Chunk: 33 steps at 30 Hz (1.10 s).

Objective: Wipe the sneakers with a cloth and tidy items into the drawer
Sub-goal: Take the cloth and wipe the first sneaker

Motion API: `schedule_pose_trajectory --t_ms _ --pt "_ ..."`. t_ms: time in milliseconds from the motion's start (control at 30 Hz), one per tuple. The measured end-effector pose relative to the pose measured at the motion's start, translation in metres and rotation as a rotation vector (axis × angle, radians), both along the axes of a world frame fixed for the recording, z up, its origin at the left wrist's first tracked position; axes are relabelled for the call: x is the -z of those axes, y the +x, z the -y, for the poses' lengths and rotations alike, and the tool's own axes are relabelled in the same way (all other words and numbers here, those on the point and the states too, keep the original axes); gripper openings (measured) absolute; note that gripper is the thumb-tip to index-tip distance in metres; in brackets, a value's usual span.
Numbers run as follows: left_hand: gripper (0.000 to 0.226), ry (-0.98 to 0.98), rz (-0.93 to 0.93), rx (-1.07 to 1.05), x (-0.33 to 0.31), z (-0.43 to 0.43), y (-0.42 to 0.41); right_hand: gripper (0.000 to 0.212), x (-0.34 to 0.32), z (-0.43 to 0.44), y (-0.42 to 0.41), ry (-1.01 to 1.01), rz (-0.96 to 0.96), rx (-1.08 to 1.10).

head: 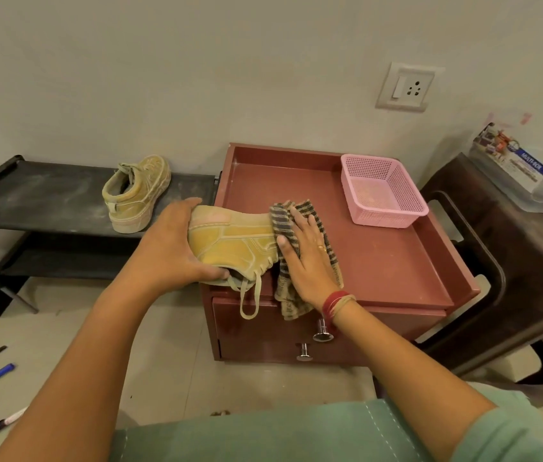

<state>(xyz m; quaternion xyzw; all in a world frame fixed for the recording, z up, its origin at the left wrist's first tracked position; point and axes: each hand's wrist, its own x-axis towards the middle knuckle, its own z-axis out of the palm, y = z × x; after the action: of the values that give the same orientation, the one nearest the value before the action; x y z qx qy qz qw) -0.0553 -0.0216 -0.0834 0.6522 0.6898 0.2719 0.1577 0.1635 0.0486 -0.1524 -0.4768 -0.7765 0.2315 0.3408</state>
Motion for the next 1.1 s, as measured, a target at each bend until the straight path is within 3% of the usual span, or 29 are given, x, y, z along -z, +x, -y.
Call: schedule_pose_trajectory --t_ms 133,233,333,400,467,533,633,733,800,867,967,1100 --pt "0.114 0.031 0.005 0.019 0.001 0.001 0.001 0.055 0.011 -0.001 0.011 -0.099 -0.011 0.086" --pt "0.113 0.032 0.014 0.008 0.001 0.001 0.001 0.063 0.013 -0.010 0.021 -0.280 -0.184 0.201" --pt "0.113 0.039 -0.005 0.019 0.001 0.000 0.002 0.052 0.004 -0.002 0.016 -0.061 -0.280 0.287" --pt "0.113 0.050 -0.023 0.033 0.000 -0.001 0.003 0.047 -0.002 0.010 0.007 0.077 -0.196 0.121" --pt "0.112 0.058 -0.037 0.045 0.000 0.000 0.004 0.049 0.005 0.011 0.003 0.091 -0.050 0.011" --pt "0.110 0.056 -0.034 0.047 0.000 0.000 0.004 0.054 0.012 0.000 0.009 0.035 -0.009 0.064" --pt "0.110 0.065 -0.023 0.041 0.001 0.000 0.003 0.054 0.017 -0.013 0.023 -0.170 -0.142 0.142" --pt "0.109 0.101 -0.038 0.063 -0.001 0.000 0.007 0.040 0.002 -0.023 0.035 -0.364 -0.326 0.298" --pt "0.108 0.142 -0.043 0.092 -0.003 -0.001 0.010 0.026 -0.022 -0.023 0.041 -0.286 -0.488 0.436" --pt "0.106 0.154 -0.045 0.111 -0.004 -0.002 0.012 0.014 -0.050 -0.016 0.046 -0.156 -0.557 0.433" --pt "0.104 0.146 -0.069 0.114 -0.003 -0.006 0.011 0.018 -0.072 0.002 0.042 -0.073 -0.454 0.182" --pt "0.102 0.163 -0.115 0.167 -0.003 -0.005 0.011 0.043 -0.053 0.010 0.019 -0.015 0.034 -0.073"
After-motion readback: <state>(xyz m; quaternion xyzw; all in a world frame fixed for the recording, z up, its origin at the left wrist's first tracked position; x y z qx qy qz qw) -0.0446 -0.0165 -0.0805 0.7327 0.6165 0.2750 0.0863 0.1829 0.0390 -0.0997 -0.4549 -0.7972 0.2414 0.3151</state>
